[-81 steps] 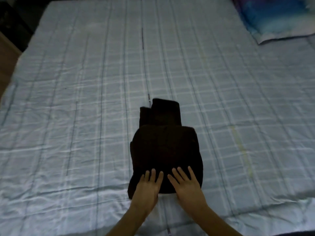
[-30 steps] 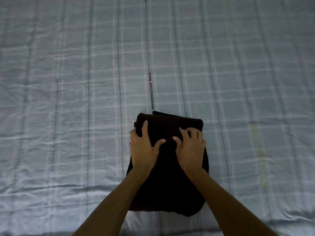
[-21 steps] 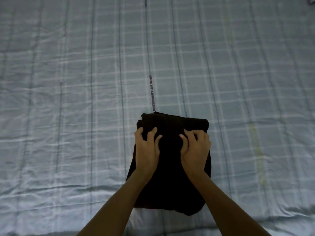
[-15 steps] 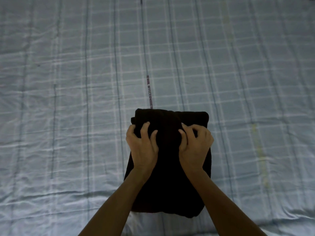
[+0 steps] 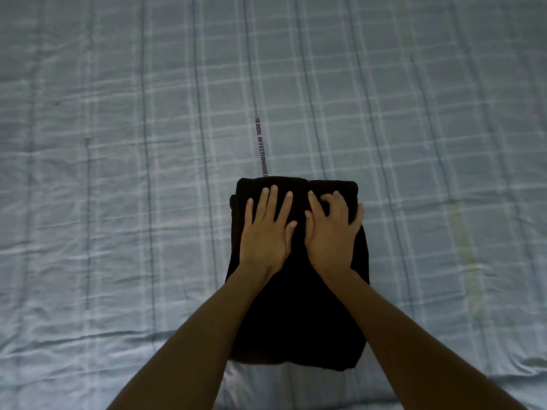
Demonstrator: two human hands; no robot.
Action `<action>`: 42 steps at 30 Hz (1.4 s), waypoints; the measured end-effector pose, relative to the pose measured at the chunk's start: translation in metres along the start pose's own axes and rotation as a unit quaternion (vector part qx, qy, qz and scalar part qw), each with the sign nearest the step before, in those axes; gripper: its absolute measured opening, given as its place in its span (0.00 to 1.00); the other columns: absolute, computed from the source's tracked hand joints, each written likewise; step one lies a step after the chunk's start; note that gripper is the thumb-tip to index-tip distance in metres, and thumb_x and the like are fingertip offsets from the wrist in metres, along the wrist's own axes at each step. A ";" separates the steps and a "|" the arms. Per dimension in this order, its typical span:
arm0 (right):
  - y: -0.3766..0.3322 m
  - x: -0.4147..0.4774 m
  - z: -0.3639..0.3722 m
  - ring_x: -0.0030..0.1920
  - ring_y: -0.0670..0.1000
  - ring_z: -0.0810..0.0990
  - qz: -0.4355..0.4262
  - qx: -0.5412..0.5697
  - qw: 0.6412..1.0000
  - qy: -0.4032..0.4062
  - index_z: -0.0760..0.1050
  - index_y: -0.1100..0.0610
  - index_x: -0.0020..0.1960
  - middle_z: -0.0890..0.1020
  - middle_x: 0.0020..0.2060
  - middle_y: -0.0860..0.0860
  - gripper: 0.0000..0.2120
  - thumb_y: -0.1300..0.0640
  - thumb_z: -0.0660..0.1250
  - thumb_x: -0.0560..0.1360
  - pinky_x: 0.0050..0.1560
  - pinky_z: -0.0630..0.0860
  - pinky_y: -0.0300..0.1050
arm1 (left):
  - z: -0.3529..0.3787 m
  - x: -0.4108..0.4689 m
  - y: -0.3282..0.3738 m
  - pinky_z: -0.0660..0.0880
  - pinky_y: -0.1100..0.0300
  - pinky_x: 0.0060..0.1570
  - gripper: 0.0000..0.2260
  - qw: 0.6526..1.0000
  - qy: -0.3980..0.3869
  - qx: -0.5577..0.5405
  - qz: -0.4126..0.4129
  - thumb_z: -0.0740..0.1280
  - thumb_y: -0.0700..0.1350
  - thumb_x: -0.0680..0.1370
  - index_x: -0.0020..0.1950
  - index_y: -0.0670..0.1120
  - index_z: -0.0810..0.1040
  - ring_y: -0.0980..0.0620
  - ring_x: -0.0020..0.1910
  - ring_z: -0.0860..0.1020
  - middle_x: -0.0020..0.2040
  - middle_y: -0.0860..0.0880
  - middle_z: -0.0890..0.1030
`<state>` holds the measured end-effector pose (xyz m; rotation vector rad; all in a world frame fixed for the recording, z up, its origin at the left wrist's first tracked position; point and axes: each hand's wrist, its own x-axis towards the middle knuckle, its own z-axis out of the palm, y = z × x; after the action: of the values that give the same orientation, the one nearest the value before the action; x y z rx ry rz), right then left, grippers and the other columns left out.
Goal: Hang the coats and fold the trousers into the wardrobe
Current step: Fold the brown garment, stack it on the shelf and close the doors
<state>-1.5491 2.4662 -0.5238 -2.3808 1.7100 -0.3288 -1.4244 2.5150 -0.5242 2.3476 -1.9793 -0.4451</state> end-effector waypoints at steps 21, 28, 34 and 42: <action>-0.009 -0.171 -0.020 0.75 0.64 0.47 -0.124 -0.154 0.962 -0.187 0.48 0.55 0.76 0.51 0.75 0.61 0.56 0.37 0.75 0.60 0.66 0.44 0.76 | 0.032 -0.166 0.001 0.54 0.28 0.64 0.62 0.996 -0.041 0.066 0.036 0.75 0.67 0.58 0.77 0.49 0.38 0.31 0.73 0.51 0.74 0.33 0.49; 0.001 -0.140 -0.003 0.72 0.63 0.58 -0.148 -0.125 0.965 -0.179 0.56 0.55 0.74 0.63 0.72 0.60 0.53 0.46 0.79 0.56 0.66 0.59 0.71 | 0.047 -0.139 0.002 0.66 0.32 0.61 0.58 0.999 -0.020 0.024 0.029 0.78 0.55 0.64 0.76 0.52 0.36 0.30 0.73 0.52 0.76 0.36 0.45; 0.006 -0.134 -0.024 0.70 0.59 0.66 -0.142 -0.099 0.974 -0.148 0.59 0.57 0.73 0.68 0.69 0.58 0.52 0.41 0.78 0.57 0.66 0.60 0.71 | 0.034 -0.138 0.006 0.75 0.36 0.52 0.53 0.999 0.009 0.030 0.043 0.83 0.51 0.56 0.74 0.46 0.59 0.29 0.64 0.70 0.69 0.33 0.67; 0.015 -0.121 -0.014 0.70 0.63 0.66 -0.129 -0.069 0.976 -0.161 0.59 0.61 0.73 0.66 0.70 0.65 0.52 0.48 0.81 0.57 0.61 0.70 0.66 | 0.039 -0.125 0.023 0.63 0.33 0.62 0.59 0.997 0.018 0.068 0.039 0.82 0.46 0.58 0.78 0.47 0.46 0.28 0.70 0.59 0.74 0.35 0.55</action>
<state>-1.6043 2.5755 -0.5224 -2.5852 1.3241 0.1416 -1.4743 2.6382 -0.5323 2.3252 -2.1407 -0.2691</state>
